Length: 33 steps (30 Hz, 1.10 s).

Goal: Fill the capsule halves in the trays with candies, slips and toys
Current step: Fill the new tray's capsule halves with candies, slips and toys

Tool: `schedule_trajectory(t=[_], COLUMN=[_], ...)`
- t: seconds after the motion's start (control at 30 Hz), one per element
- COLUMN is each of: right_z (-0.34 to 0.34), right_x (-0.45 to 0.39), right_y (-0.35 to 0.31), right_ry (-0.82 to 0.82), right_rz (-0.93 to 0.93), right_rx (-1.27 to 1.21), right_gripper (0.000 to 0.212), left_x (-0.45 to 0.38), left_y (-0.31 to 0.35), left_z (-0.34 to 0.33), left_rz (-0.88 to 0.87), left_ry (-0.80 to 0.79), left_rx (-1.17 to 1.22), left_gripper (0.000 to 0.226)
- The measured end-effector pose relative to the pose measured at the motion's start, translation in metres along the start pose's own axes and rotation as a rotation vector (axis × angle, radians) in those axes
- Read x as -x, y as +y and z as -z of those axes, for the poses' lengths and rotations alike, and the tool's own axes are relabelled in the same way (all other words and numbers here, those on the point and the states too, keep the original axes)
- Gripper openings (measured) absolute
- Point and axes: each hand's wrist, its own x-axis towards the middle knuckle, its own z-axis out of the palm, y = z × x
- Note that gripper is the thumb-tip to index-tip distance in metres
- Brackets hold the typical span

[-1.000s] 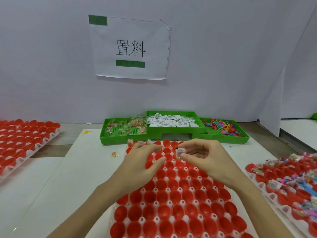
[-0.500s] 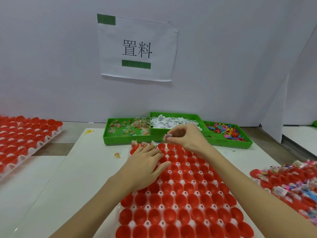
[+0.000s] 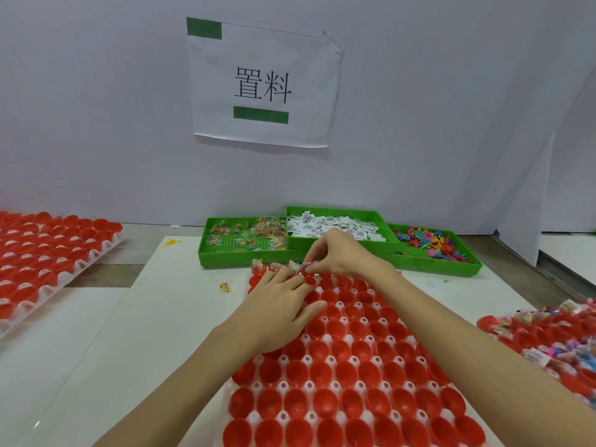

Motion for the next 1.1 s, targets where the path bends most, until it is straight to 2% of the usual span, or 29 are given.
schedule_trajectory(t=[0.1,0.4,0.57,0.63,0.77,0.9,1.1], right_z=[0.008,-0.001,0.010,0.017,0.032,0.039,0.023], right_x=[-0.002,-0.012,-0.010,-0.004,0.020,0.067,0.123], right_y=[0.004,-0.007,-0.011,-0.008,0.001,0.021,0.050], right_ry=[-0.065,-0.031,-0.094,-0.057,0.117,0.254,0.307], right_rz=[-0.021,-0.045,-0.074,-0.056,-0.027,0.040,0.004], right_rx=[-0.003,0.131,0.137,0.092,-0.012,-0.300,-0.639], right_gripper=[0.013,0.006,0.022,0.026,0.027,0.028,0.029], left_x=[-0.001,-0.002,-0.003,-0.004,-0.006,-0.008,-0.007], left_y=[-0.001,-0.001,-0.005,-0.007,-0.009,-0.012,-0.016], left_z=[-0.001,0.000,0.001,0.001,0.004,0.011,0.021], left_rz=[0.002,0.002,0.003,0.008,0.009,0.002,0.030], left_ry=[-0.008,-0.022,-0.061,-0.082,-0.086,-0.061,0.039], left_rx=[0.006,0.000,0.046,0.077,0.152,0.227,0.329], left_gripper=[0.063,0.062,0.062,0.063,0.059,0.050,0.033])
